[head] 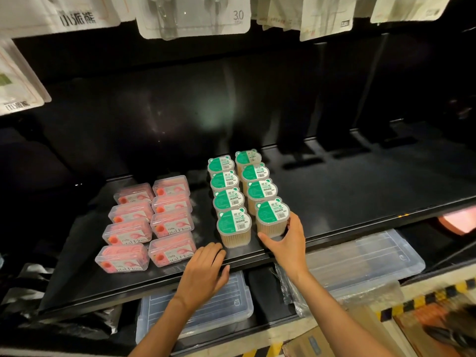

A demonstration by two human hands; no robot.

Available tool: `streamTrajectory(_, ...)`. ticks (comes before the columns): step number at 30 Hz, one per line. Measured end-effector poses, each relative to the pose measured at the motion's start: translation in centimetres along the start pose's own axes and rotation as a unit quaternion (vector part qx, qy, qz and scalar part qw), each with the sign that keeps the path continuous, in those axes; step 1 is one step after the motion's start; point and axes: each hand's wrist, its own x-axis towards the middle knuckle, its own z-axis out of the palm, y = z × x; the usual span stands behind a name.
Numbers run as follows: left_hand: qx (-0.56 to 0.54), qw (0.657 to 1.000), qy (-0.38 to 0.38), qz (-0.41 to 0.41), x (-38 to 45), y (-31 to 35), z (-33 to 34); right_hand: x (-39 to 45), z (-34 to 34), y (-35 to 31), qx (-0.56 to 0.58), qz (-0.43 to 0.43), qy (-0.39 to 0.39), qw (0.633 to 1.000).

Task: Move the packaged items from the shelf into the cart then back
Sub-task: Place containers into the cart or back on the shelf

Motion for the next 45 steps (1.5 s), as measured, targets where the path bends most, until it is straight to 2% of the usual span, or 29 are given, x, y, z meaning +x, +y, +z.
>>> streamTrajectory(4,0.021,1.000,0.006,-0.012,-0.6,0.2,0.5,0.1,-0.4,-0.4,0.006,0.010,-0.016,1.000)
streamTrajectory(8,-0.001,0.997,0.036,-0.075,-1.3,2.3,-0.2,-1.3,-2.8,-0.4,0.023,0.026,-0.019,0.999)
streamTrajectory(11,-0.062,0.991,0.072,-0.099,-1.1,7.4,-0.6,-3.9,-8.3,0.7,0.015,-0.011,-0.022,1.000)
streamTrajectory(15,-0.197,0.975,0.059,-0.085,1.2,18.1,1.8,-8.6,-19.3,4.8,-0.054,-0.032,0.017,0.998)
streamTrajectory(22,-0.353,0.934,-0.046,0.026,5.1,43.4,6.6,-19.1,-41.1,12.0,-0.141,0.048,0.182,0.972)
streamTrajectory(28,-0.395,0.898,-0.094,0.168,5.7,58.2,8.6,-26.0,-54.0,14.8,-0.144,0.131,0.271,0.943)
streamTrajectory(37,-0.399,0.864,-0.124,0.283,9.0,68.6,11.3,-28.5,-63.3,18.2,-0.150,0.176,0.308,0.923)
streamTrajectory(45,-0.391,0.846,-0.144,0.332,17.2,77.5,17.6,-23.2,-69.8,24.1,-0.149,0.256,0.327,0.897)
